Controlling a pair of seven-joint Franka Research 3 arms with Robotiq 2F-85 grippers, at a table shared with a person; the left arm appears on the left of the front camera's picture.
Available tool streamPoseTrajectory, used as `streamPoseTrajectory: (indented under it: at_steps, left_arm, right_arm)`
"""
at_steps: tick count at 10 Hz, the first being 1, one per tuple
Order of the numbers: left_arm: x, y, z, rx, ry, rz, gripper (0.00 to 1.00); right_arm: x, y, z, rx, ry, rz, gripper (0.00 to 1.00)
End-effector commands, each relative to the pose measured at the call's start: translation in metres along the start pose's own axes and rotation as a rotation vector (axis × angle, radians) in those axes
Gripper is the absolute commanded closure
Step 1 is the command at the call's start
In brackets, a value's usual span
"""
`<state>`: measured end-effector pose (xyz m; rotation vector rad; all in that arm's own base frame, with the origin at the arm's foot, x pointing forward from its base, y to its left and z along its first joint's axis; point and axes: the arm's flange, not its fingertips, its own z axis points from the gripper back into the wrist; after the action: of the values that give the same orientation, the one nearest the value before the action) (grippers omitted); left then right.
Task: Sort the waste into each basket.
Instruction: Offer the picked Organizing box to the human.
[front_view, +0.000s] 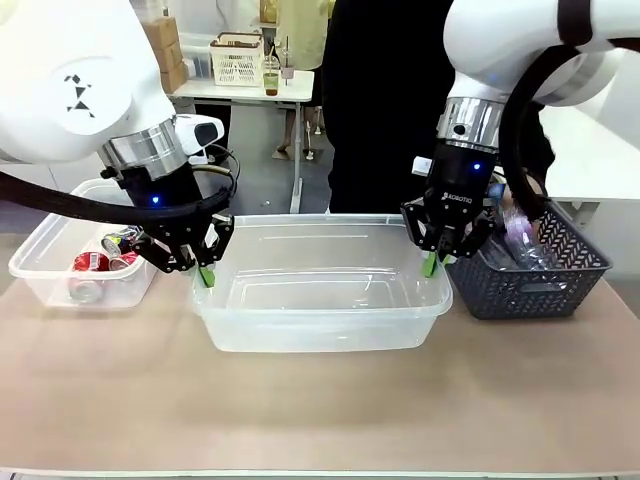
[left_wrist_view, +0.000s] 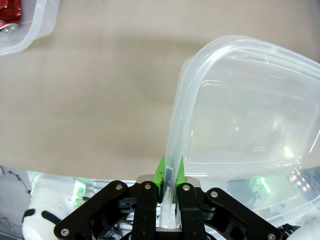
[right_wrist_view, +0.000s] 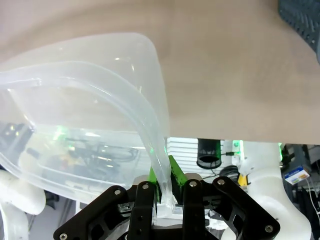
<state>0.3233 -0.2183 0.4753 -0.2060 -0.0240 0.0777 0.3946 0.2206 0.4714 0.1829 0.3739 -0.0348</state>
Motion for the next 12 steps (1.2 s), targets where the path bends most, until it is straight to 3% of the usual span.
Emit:
streamPoseTrajectory:
  at_steps: [1, 12]
  left_arm:
    - [-0.0012, 0.0025, 0.0028, -0.007, -0.009, 0.004, 1.00]
    - [-0.0012, 0.0025, 0.0028, -0.007, -0.009, 0.004, 1.00]
  right_arm:
    - [-0.0036, 0.0000, -0.0006, 0.008, -0.001, -0.002, 1.00]
    - [-0.0036, 0.0000, -0.0006, 0.008, -0.001, -0.002, 1.00]
